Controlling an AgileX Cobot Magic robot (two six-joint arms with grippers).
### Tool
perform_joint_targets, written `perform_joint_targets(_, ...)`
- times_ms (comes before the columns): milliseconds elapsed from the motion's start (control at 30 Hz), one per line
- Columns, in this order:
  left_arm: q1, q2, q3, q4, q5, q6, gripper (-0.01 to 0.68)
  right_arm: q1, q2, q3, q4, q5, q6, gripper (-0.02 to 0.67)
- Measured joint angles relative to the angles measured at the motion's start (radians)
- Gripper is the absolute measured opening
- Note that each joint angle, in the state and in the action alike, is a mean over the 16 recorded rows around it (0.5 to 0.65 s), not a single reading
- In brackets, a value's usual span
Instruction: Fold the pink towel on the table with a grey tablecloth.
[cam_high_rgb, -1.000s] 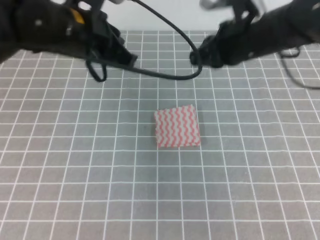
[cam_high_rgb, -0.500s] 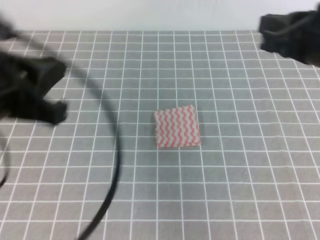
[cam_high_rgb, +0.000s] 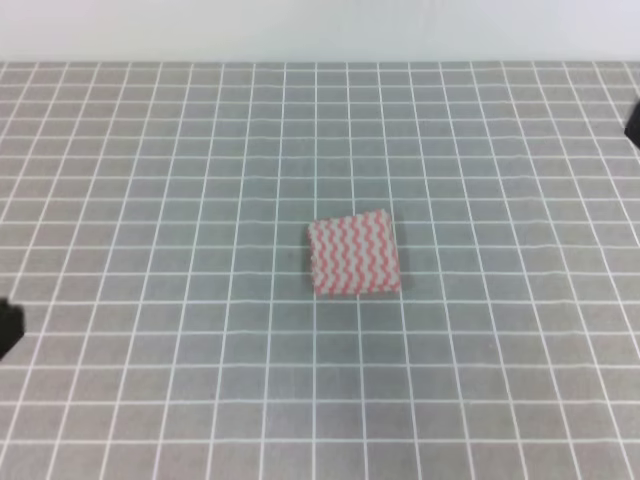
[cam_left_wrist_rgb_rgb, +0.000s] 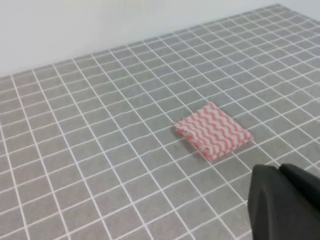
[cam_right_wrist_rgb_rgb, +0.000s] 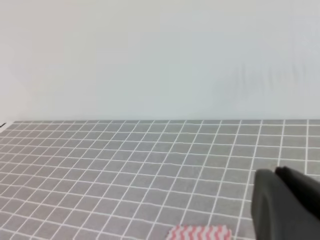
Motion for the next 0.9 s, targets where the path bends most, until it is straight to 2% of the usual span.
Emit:
perform_joint_targets(400,0.0,-0.131,0.067,-0.001,0.153,-0.018,-0.002,-0.001,-0.152,0.12,0.004,0.006,-0.001,-0.016)
perform_joint_targets(900,0.0,-0.135,0.07,-0.001,0.238,-0.023,-0.002,0.0,-0.139,0.13,0.005,0.097,0.0,-0.016)
